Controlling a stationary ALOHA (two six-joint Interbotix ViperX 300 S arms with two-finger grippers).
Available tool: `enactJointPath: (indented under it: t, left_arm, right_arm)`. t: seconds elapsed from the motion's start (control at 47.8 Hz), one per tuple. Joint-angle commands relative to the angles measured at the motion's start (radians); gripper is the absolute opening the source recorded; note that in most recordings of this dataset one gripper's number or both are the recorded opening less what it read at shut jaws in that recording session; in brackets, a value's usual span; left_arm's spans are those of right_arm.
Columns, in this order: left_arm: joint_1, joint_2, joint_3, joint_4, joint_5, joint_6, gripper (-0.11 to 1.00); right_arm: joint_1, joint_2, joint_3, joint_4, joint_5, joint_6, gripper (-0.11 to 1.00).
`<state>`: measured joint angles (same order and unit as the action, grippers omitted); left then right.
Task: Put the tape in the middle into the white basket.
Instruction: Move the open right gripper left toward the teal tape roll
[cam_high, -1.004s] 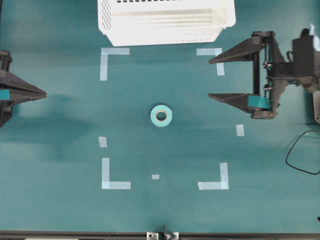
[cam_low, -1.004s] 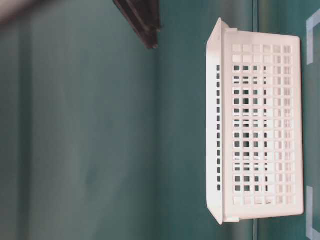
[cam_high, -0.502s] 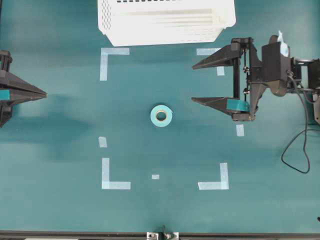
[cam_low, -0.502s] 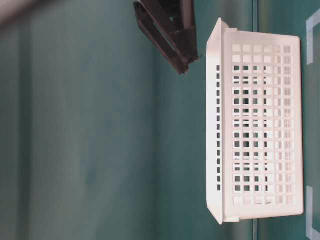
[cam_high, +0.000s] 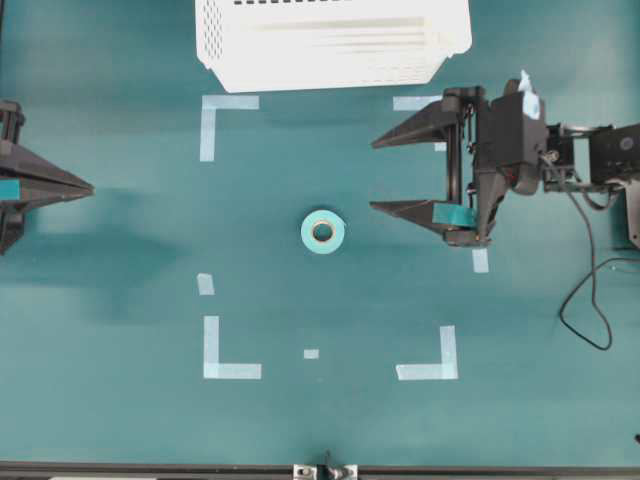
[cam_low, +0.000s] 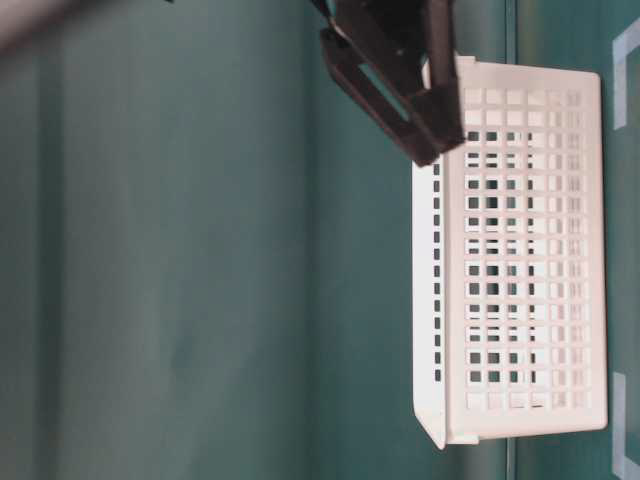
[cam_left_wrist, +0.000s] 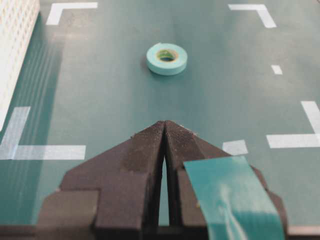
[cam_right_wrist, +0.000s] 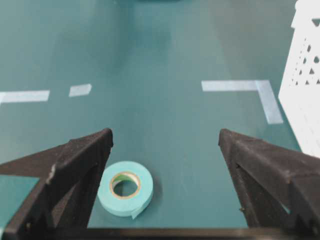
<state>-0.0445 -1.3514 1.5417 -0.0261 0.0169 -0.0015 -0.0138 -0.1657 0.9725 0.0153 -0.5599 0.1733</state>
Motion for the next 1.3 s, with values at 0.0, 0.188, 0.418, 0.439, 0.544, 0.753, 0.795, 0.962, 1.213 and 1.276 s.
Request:
enactJointPath:
  t: [0.0,0.188,0.418,0.439,0.544,0.753,0.795,0.962,1.213,1.276]
  left_arm:
    - [-0.003,0.008,-0.011,0.0,-0.008,-0.002,-0.11]
    - [-0.003,0.008,-0.011,0.0,-0.008,0.0,-0.11]
    - [-0.003,0.009,-0.011,0.0,-0.008,0.0,-0.11]
    - [-0.003,0.009,-0.011,-0.002,-0.008,0.0,-0.11]
    - [-0.003,0.008,-0.009,0.0,-0.009,0.0,-0.11]
    - [-0.003,0.008,-0.009,-0.002,-0.011,0.0,-0.11]
    - [-0.003,0.008,-0.009,0.0,-0.009,0.0,-0.11]
    - [-0.003,0.008,-0.008,0.0,-0.009,-0.002,-0.11]
    - [-0.003,0.008,-0.006,-0.002,-0.011,-0.002,-0.11]
    - [-0.003,0.008,-0.006,0.0,-0.011,-0.002,-0.11]
  right_arm:
    - [0.002,0.003,-0.02,0.0,-0.02,0.002,0.99]
    - [0.011,0.028,-0.021,0.0,-0.037,0.003,0.99]
    - [0.029,0.071,-0.04,-0.002,-0.038,0.006,0.99]
    - [0.029,0.074,-0.041,-0.002,-0.038,0.006,0.99]
    - [0.032,0.098,-0.054,-0.002,-0.038,0.006,0.99]
    - [0.043,0.14,-0.074,-0.002,-0.038,0.006,0.99]
    - [0.044,0.147,-0.078,-0.002,-0.038,0.006,0.99]
    - [0.052,0.172,-0.087,0.0,-0.038,0.009,0.99]
    - [0.06,0.21,-0.101,-0.002,-0.038,0.054,0.99]
    - [0.064,0.221,-0.104,-0.002,-0.038,0.057,0.99]
